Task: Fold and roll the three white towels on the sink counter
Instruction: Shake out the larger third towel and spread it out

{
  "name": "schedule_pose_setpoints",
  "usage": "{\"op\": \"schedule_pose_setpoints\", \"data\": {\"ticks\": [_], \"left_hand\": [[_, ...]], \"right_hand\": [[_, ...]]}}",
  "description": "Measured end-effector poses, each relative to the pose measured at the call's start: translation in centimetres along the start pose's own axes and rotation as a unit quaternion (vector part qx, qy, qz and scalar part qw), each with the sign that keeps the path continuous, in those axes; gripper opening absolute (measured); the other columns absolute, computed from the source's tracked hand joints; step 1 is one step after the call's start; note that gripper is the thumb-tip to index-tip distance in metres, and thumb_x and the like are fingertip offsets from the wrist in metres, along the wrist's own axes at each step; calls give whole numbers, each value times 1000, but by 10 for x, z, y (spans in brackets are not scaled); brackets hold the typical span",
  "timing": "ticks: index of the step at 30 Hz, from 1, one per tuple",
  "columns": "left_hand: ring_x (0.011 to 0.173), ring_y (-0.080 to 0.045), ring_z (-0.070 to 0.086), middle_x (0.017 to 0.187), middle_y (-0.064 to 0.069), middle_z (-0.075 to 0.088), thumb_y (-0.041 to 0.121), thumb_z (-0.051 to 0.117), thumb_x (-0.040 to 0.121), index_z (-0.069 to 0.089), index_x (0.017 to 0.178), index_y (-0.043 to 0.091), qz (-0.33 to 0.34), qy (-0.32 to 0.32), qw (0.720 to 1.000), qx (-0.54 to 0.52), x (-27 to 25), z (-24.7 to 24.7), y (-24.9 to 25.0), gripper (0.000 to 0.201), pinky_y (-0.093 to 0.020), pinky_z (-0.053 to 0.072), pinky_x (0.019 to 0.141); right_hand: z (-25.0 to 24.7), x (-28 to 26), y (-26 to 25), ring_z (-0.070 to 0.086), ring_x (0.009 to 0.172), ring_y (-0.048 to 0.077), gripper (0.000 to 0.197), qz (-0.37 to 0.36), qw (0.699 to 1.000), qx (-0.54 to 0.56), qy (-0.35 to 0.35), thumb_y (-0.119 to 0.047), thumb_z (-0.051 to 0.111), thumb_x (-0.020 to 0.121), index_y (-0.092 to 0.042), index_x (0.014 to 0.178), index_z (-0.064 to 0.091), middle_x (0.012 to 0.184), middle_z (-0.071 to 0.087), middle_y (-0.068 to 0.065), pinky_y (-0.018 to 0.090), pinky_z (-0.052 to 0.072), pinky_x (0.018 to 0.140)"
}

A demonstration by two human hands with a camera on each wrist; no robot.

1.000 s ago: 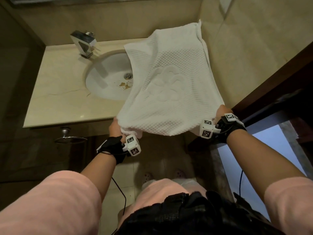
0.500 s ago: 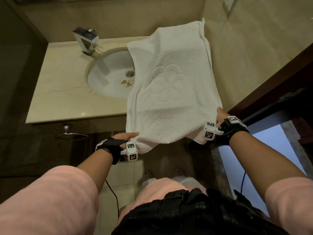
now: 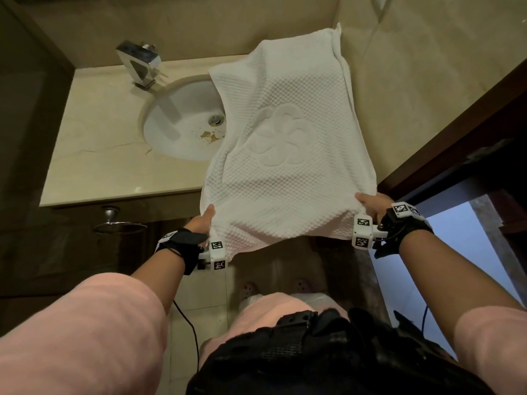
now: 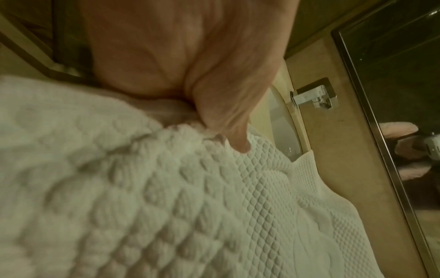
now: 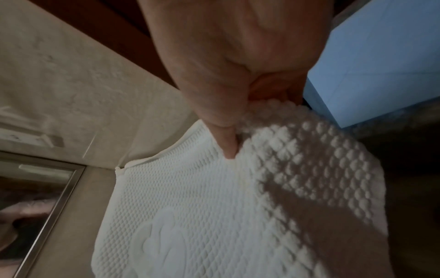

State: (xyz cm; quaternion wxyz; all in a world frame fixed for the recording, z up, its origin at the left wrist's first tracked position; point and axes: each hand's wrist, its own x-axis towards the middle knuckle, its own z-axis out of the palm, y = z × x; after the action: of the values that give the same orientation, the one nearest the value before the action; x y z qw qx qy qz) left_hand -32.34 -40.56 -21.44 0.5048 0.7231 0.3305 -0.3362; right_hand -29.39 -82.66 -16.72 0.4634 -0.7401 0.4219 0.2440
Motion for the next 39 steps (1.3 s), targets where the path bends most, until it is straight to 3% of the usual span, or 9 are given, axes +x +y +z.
{"op": "schedule_pose_setpoints", "data": {"ticks": [5, 10, 13, 18, 24, 29, 32, 35, 39], "left_hand": [[76, -31, 64, 90, -18, 70, 98, 41, 51, 67, 110, 14, -41, -61, 979, 189, 1, -17, 3, 107, -35, 46, 69], [52, -9, 64, 63, 2, 70, 53, 70, 77, 65, 96, 13, -71, -88, 985, 133, -26, -18, 2, 44, -22, 47, 54], [100, -23, 66, 110, -6, 71, 62, 71, 70, 64, 115, 9, -69, -73, 992, 76, -17, -18, -6, 70, -35, 48, 95], [114, -39, 56, 120, -22, 61, 51, 41, 96, 55, 124, -6, -33, -5, 998, 54, -28, -7, 5, 64, -33, 41, 90], [106, -30, 58, 113, -13, 63, 60, 53, 87, 60, 117, 3, -9, -9, 992, 127, -29, -18, 4, 65, -36, 41, 95], [105, -21, 61, 116, -3, 66, 42, 77, 74, 61, 114, 16, -42, -139, 976, 164, -40, -25, -4, 50, -36, 44, 98], [96, -21, 64, 106, -6, 72, 18, 70, 83, 61, 114, 12, -47, -165, 980, 102, -48, -27, -5, 33, -30, 51, 82], [104, -28, 62, 122, -17, 64, 12, 68, 82, 58, 123, 3, -41, -171, 983, 50, -48, -29, -1, 43, -39, 48, 97], [96, -27, 61, 114, -17, 63, 6, 53, 94, 52, 126, -1, 5, -122, 992, -33, -55, -25, 20, 33, -38, 50, 91]], "right_hand": [[-11, -13, 11, 60, 78, 28, 37, -9, 998, -51, -19, -33, 74, 81, -2, 93, 58, 86, 62, 11, 34, 49, 66], [-31, 27, 42, 66, 98, 34, 86, 45, 986, -146, -68, -48, 92, 37, -3, 105, 65, 106, 69, 21, 48, 51, 92], [-25, 18, 49, 60, 110, 38, 75, 21, 988, -139, -62, -49, 80, 68, -3, 121, 58, 120, 63, 18, 52, 45, 100], [-24, 27, 68, 59, 107, 36, 57, -17, 997, -66, -41, -45, 47, 97, -3, 135, 47, 127, 58, 21, 47, 46, 98], [-29, 10, 68, 64, 97, 37, 59, 5, 1000, -17, 5, -52, 61, 85, 1, 110, 61, 109, 66, 20, 48, 52, 88], [-38, -1, 70, 66, 92, 35, 72, 40, 999, -24, -1, -64, 74, 64, 0, 93, 62, 101, 68, 24, 46, 52, 89], [-32, -37, 52, 60, 71, 28, 43, 45, 998, -39, -19, -37, 76, 76, 1, 87, 59, 87, 71, 22, 34, 50, 70], [-31, -60, 35, 48, 62, 22, 18, 44, 995, -64, -66, -15, 61, 91, -2, 83, 52, 45, 60, 6, 30, 37, 55], [-26, -53, 20, 49, 55, 23, 28, 46, 993, -33, -99, -13, 74, 79, -2, 93, 52, 66, 54, 13, 32, 40, 58]]}}
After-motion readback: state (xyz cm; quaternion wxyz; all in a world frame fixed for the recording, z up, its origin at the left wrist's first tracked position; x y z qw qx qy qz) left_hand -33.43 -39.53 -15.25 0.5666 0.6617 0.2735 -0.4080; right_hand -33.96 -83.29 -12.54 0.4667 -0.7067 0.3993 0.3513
